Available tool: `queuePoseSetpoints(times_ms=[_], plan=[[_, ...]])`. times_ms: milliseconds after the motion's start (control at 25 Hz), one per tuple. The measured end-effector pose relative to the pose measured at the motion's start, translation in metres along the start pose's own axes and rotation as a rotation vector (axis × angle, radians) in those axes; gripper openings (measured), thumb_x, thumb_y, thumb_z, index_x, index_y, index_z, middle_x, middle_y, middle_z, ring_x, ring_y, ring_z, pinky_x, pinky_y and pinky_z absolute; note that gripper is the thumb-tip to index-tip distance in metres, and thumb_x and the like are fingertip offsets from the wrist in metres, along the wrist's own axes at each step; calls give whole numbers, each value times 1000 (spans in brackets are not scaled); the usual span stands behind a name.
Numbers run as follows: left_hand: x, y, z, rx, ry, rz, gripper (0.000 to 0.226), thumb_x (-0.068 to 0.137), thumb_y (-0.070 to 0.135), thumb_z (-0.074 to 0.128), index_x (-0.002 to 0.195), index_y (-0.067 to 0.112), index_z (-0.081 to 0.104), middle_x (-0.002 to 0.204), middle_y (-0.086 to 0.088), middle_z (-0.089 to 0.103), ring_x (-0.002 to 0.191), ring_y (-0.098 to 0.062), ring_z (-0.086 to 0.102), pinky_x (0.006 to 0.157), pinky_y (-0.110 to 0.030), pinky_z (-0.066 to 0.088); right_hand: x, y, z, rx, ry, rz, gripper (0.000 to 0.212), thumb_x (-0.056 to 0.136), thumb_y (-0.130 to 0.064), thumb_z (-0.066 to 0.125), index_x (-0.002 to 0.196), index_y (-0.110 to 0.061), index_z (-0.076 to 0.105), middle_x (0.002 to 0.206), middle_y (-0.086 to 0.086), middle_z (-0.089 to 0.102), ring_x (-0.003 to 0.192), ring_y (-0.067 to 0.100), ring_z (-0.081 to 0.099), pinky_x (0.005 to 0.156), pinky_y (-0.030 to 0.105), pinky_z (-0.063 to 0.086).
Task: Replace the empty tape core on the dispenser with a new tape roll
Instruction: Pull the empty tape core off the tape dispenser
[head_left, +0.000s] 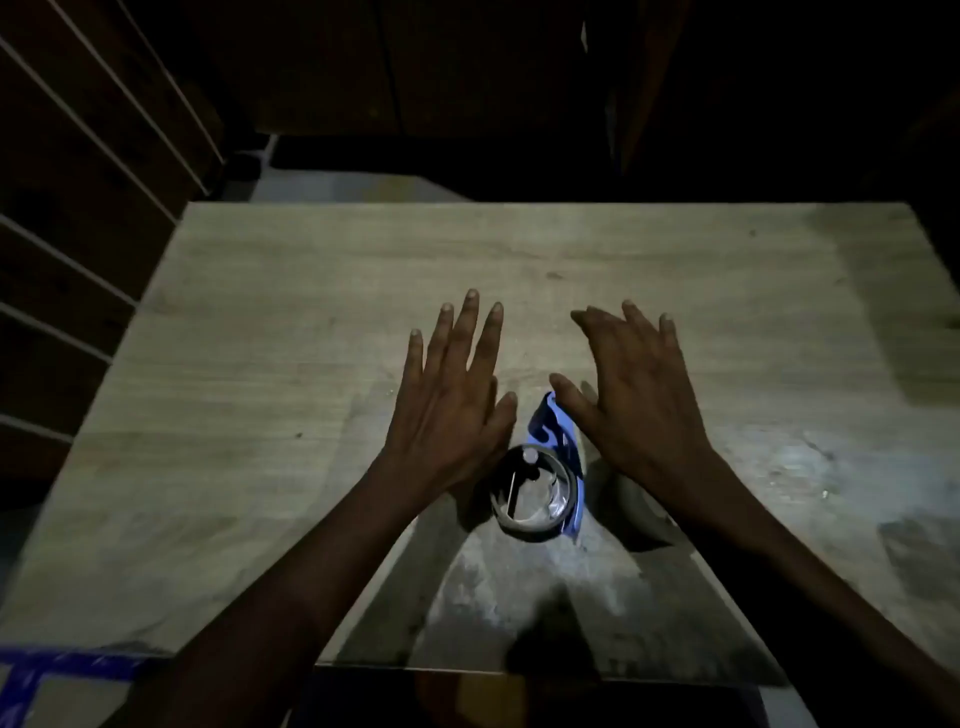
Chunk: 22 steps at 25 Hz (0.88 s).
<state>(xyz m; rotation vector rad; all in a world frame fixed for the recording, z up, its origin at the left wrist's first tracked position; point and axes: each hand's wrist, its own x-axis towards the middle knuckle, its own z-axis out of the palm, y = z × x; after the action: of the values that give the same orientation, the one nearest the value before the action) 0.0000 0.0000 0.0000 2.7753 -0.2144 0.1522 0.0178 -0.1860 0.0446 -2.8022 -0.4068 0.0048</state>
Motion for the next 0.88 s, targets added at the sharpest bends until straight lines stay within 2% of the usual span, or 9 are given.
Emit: queuePoseSetpoints(times_ms=[80,160,280,440,520,600,680,760,880], plan=[[-4,-2,11,-60,39,16,73,89,46,31,150,27,-4,163,-5,1,149,-24,4,118,-49,9,-9,-1,15,-35,65,9,51,87,-47,49,126,-14,49,111,13,69,129,37,40,113,48,17],[-9,-4,18,-99,93,53,69,88,44,35,150,24,13,159,-6,24,143,-24,30,112,-44,30,-20,-3,24,-103,73,24,39,86,-47,50,104,-14,60,85,6,73,106,34,54,102,39,25],[-17,0,25,-93,279,105,47,86,36,47,130,22,56,114,0,72,95,-22,69,75,-39,57,-34,-7,38,-180,75,17,34,85,-51,46,86,-19,59,71,0,68,91,29,47,76,38,35],[-29,5,43,-85,420,143,28,84,32,53,101,21,72,80,5,77,65,-20,70,56,-34,53,-43,-4,56,-281,102,-33,42,76,-60,52,61,-25,33,53,-2,45,76,26,31,64,35,26],[-41,5,53,-65,472,168,27,82,34,52,95,21,73,73,4,75,58,-20,66,53,-28,47,-49,-3,66,-306,136,-67,40,71,-61,58,70,-24,41,54,-4,34,75,25,28,64,35,23],[-57,2,59,-91,492,136,30,81,39,50,94,23,72,77,5,75,59,-18,65,55,-26,44,-57,-2,79,-314,193,-103,42,74,-54,61,97,-21,53,64,2,46,78,29,36,66,35,23],[-77,1,61,-175,476,60,30,81,41,49,95,26,71,85,7,76,66,-16,66,59,-27,46,-62,-6,84,-332,229,-109,47,80,-49,58,114,-17,51,88,13,62,91,36,48,69,37,27],[-94,2,55,-270,397,-20,24,82,39,53,93,28,71,90,5,75,72,-18,68,65,-33,53,-69,-13,79,-331,219,-89,48,83,-46,58,119,-14,48,102,17,63,99,39,51,74,38,34],[-93,-1,43,-410,345,-76,20,83,33,55,91,26,72,87,0,76,69,-20,69,70,-42,59,-70,-21,72,-330,244,-67,49,79,-41,64,113,-10,47,100,17,62,91,36,57,70,36,36]])
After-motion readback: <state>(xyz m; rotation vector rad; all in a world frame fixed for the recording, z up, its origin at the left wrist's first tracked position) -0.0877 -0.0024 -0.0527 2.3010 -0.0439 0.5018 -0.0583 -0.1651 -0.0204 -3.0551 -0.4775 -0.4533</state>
